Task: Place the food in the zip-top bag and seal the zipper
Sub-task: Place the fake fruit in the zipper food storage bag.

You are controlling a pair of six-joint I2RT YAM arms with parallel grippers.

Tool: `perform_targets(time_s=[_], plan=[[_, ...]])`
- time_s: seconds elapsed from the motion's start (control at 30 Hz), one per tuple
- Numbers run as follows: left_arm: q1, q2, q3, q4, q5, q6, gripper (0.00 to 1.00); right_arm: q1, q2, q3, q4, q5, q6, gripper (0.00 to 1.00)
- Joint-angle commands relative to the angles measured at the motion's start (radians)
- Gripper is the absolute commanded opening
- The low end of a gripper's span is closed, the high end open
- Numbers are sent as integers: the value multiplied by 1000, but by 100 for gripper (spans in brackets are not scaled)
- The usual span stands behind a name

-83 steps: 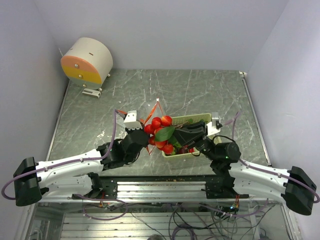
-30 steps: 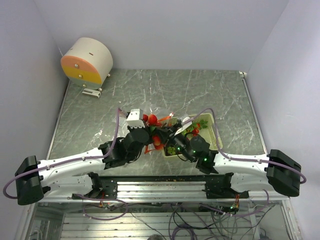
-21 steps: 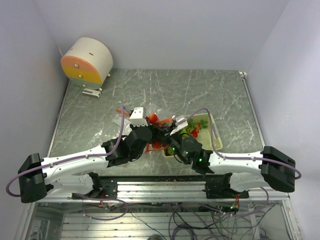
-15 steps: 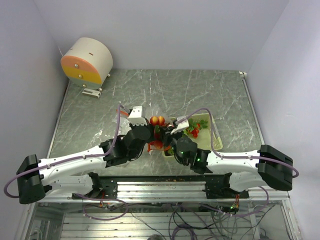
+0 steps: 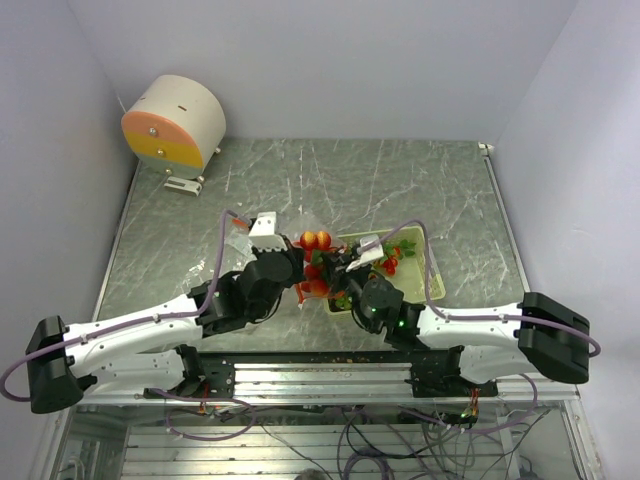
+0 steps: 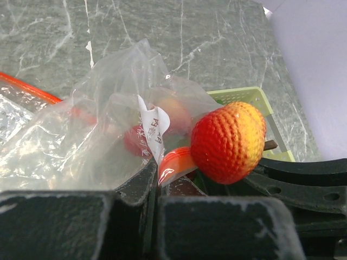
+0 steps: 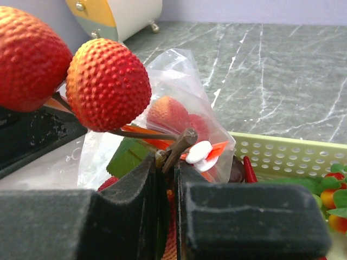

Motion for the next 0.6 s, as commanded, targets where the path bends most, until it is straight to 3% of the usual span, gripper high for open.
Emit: perform_targets(time_s=[0.0, 0.23, 0.4, 0.57], plan=[[-3, -69, -1, -4, -59, -6, 7, -1, -27, -63, 102, -27, -100, 4], [-3, -120, -2, -61, -100, -5, 7, -1, -64, -128, 169, -93, -116, 0], [-3, -134, -14, -80, -123, -11, 7, -1, -125, -219, 329, -239, -170, 0], [-3, -127, -27, -74, -126, -19, 7, -1, -176, -237, 354, -328, -181, 0]])
